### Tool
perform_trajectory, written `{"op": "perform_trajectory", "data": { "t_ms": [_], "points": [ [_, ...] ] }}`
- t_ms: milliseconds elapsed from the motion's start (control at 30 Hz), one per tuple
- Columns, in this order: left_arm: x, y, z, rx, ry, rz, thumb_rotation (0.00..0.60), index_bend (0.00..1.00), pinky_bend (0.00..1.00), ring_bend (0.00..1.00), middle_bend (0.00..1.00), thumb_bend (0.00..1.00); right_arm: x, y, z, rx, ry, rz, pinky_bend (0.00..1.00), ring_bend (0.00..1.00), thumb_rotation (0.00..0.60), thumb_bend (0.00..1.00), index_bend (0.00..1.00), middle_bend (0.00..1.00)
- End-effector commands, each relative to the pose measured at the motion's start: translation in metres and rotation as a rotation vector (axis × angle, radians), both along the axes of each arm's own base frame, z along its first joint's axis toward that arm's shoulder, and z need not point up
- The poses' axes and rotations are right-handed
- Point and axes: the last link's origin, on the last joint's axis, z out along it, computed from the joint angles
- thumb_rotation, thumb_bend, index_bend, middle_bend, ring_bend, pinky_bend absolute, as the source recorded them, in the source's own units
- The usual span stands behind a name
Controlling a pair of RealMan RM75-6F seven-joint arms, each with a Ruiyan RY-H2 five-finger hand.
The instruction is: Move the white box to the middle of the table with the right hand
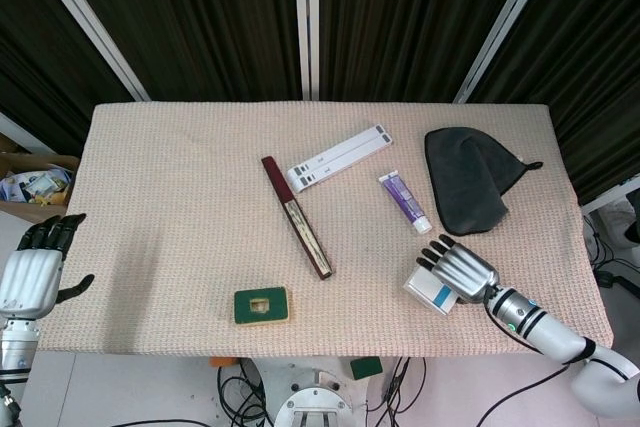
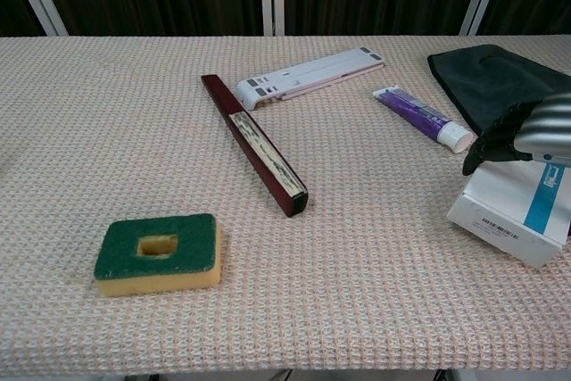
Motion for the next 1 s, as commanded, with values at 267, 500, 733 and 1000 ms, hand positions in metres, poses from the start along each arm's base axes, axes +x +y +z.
{"op": "perform_trajectory", "data": {
  "t_ms": [267, 500, 733, 1000],
  "points": [
    [-0.002, -0.002, -0.003, -0.004, -0.009, -0.003, 0.598, 0.12, 0.17, 0.12, 0.15, 0.14, 0.068, -0.049, -0.013, -0.071, -0.138, 0.108, 0.34, 0.54, 0.6, 0.18, 0.67, 0.62],
    [-0.002, 0.001, 0.001, 0.008, -0.01, -0.011, 0.598, 0.12, 0.17, 0.12, 0.15, 0.14, 0.102, -0.089, -0.062, -0.052, -0.128, 0.115, 0.32, 0.54, 0.6, 0.18, 0.67, 0.62],
    [-0.01, 0.004, 0.003, 0.011, -0.016, 0.014, 0.597, 0.12, 0.17, 0.12, 0.15, 0.14, 0.129, -0.108, -0.089, -0.053, -0.129, 0.152, 0.3, 0.54, 0.6, 0.18, 0.66, 0.61],
    [-0.015, 0.006, 0.005, 0.012, -0.022, 0.028, 0.597, 0.12, 0.17, 0.12, 0.15, 0.14, 0.144, -0.122, -0.111, -0.042, -0.117, 0.128, 0.3, 0.54, 0.6, 0.18, 0.66, 0.61]
  ]
}}
